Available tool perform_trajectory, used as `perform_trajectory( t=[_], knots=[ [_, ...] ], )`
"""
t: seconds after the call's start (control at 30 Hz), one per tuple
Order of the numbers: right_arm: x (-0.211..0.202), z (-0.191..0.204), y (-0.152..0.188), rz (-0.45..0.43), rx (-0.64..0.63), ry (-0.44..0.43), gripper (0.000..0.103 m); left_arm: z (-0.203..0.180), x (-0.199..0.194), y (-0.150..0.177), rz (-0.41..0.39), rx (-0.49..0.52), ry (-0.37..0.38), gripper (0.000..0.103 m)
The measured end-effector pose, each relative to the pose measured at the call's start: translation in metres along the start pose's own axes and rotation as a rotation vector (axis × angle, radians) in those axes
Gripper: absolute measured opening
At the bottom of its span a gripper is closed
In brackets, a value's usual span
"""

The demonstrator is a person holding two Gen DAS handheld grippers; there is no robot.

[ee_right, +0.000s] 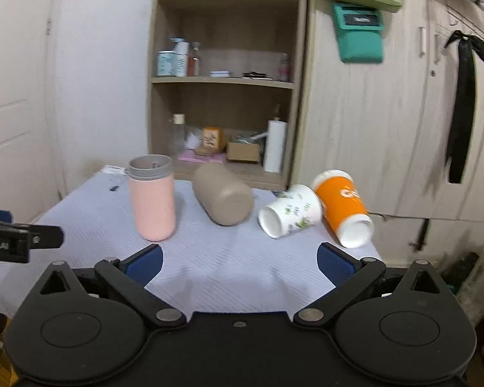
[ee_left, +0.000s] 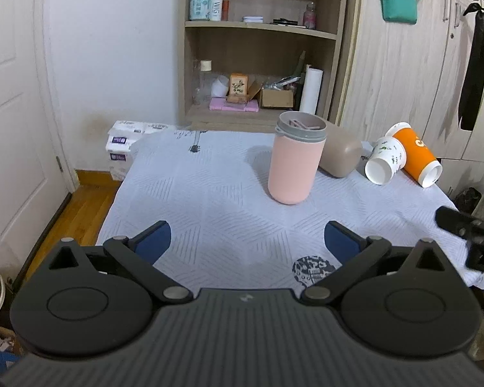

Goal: Flip cup upright

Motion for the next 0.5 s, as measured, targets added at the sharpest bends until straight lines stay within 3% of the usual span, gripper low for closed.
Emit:
perform_trajectory(
  t=[0.3,0.5],
  knots=[
    [-0.011,-0.008,0.003,0.004,0.034,0.033,0.103,0.007,-0.017,0.0,-0.004,-0.038,0.007,0.103],
    [-0.016,-0.002,-0.007,-0.012,0.0,0.048,0.103,0.01,-0.016,0.001,-0.014,0.002,-0.086,0.103]
  ],
)
Point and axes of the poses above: each gripper's, at about its wrist camera, not at the fingertips, and x roughly the way its jaws point, z to its left, y to its underside, the point moved 10 cm from there along x, roughly the way its jaws point, and after that the axes turned 6 degrees about -x, right-handed, at the moved point
